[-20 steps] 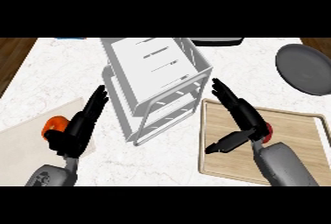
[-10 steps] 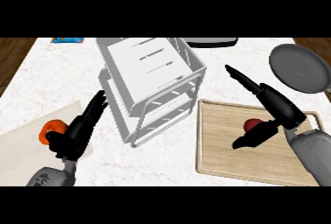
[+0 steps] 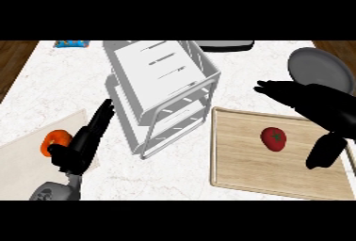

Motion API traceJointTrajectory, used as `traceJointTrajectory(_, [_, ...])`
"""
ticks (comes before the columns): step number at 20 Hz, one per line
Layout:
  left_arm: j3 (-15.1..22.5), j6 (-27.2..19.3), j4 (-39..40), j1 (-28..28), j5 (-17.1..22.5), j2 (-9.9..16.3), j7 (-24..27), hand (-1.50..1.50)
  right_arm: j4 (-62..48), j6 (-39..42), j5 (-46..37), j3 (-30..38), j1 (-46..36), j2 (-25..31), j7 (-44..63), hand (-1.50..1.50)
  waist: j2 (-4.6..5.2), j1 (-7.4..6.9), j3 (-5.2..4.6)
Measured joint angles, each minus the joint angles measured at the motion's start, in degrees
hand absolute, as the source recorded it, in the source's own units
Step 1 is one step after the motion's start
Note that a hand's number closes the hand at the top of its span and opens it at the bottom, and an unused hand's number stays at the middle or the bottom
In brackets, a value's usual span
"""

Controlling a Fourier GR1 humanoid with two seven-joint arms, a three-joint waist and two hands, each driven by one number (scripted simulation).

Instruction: Pick the tomato from the tray and place it in the tiered basket

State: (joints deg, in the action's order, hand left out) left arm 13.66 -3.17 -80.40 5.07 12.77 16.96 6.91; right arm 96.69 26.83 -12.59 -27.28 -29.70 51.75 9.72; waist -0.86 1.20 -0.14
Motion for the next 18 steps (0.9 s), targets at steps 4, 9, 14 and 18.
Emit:
traceJointTrajectory(4, [-0.25,-0.05,-0.14,0.18,-0.62,-0.39,-0.18,0.00,8.22,6.06,0.59,-0.31,1.98,2.87,7.39,-1.50,0.18,-0.14,0.13])
traceJointTrajectory(9, [-1.43,1.64,1.63,1.23,-1.38,-1.00,0.87,0.00,14.16,9.70,-0.75,1.29,5.31,0.77,15.20,-1.50,0.35,-0.76,0.32])
traceJointTrajectory(14, [-1.54,1.65,0.08,0.80,-2.47,-2.15,-0.17,0.00,15.91,7.89,-7.14,2.34,8.66,-3.30,17.96,-1.50,0.53,-1.13,0.31])
traceJointTrajectory(18, [-2.25,2.71,0.54,0.94,-2.56,-2.32,-0.38,0.00,14.21,6.93,-14.04,1.53,11.18,-4.03,17.99,-1.50,0.64,-1.22,0.29])
